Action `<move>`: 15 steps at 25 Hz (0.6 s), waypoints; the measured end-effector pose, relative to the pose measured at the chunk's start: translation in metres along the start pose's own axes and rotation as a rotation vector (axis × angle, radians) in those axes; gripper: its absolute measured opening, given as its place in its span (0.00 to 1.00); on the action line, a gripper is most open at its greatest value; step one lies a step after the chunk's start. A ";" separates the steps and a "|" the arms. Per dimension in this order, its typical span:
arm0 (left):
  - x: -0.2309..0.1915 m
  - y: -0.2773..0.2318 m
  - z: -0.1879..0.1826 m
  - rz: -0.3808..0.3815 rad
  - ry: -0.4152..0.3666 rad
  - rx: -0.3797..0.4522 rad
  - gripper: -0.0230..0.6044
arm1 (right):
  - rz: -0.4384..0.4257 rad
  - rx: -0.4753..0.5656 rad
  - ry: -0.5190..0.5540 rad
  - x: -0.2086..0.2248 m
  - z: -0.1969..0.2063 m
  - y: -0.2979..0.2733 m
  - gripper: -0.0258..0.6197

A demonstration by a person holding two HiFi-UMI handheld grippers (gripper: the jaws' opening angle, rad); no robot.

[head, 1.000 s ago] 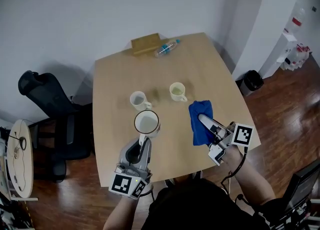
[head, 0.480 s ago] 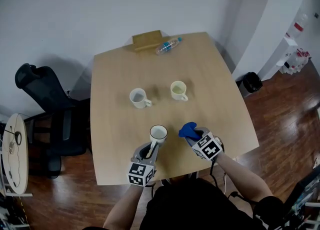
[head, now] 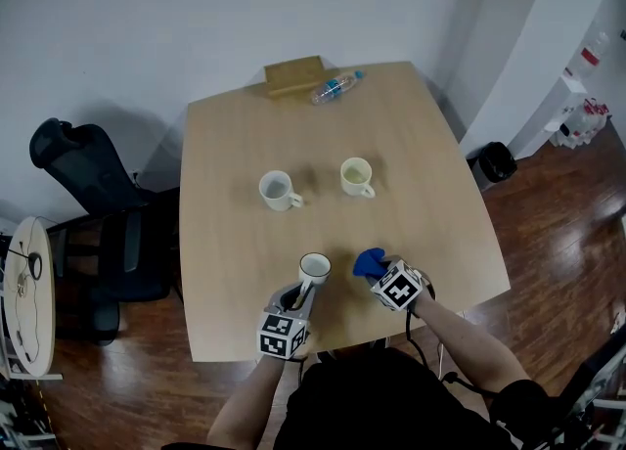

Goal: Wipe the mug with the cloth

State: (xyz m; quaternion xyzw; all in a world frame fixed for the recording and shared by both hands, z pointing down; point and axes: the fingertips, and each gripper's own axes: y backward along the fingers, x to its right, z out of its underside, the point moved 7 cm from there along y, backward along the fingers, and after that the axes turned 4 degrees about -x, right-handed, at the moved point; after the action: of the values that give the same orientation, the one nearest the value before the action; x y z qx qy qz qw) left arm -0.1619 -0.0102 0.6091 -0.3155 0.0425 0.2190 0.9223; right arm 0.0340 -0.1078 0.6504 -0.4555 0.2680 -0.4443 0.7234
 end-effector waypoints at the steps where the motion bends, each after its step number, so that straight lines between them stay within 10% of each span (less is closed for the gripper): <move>1: -0.002 0.000 0.002 0.005 0.007 -0.002 0.13 | 0.002 -0.013 0.006 -0.001 -0.001 0.000 0.24; 15: 0.000 0.015 0.020 0.005 -0.052 -0.104 0.14 | -0.009 -0.053 -0.003 -0.005 0.008 -0.005 0.32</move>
State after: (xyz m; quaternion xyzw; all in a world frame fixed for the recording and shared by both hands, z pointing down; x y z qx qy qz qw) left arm -0.1695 0.0120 0.6167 -0.3570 0.0077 0.2315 0.9049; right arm 0.0361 -0.1014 0.6580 -0.4764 0.2765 -0.4394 0.7096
